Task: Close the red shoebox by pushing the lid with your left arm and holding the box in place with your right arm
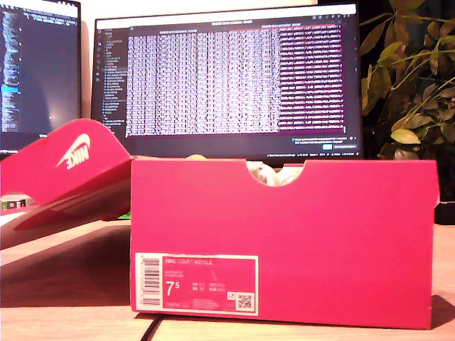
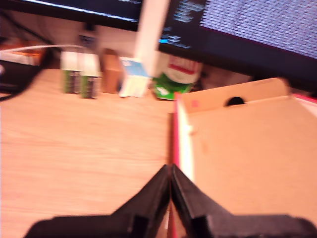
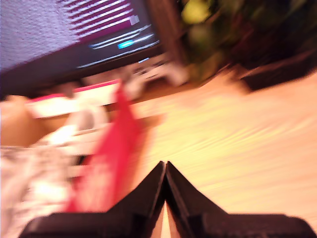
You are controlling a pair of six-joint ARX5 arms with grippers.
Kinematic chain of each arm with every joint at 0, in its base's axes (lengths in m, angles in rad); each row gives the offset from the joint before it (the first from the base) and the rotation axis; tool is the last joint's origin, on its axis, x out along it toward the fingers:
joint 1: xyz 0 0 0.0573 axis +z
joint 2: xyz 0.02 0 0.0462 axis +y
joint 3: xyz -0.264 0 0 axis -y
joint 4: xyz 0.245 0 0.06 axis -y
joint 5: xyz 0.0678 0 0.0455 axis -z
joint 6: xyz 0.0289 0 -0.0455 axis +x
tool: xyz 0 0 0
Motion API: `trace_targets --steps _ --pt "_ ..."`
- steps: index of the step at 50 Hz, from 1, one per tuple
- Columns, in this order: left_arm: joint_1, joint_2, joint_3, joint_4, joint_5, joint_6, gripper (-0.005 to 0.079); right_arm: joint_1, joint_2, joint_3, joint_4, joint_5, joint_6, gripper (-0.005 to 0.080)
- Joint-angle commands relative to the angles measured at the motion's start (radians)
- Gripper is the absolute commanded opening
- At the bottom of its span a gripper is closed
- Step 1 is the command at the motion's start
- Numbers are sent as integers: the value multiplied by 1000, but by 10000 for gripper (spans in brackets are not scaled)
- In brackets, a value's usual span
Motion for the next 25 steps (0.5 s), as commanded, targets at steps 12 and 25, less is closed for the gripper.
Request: trace_targets --steps 12,25 --pt "-2 155 98 13 78 -31 -19 5 40 95 -56 -13 103 -13" --pt "-1 476 212 24 105 26 -19 5 250 175 -101 -26 77 -13"
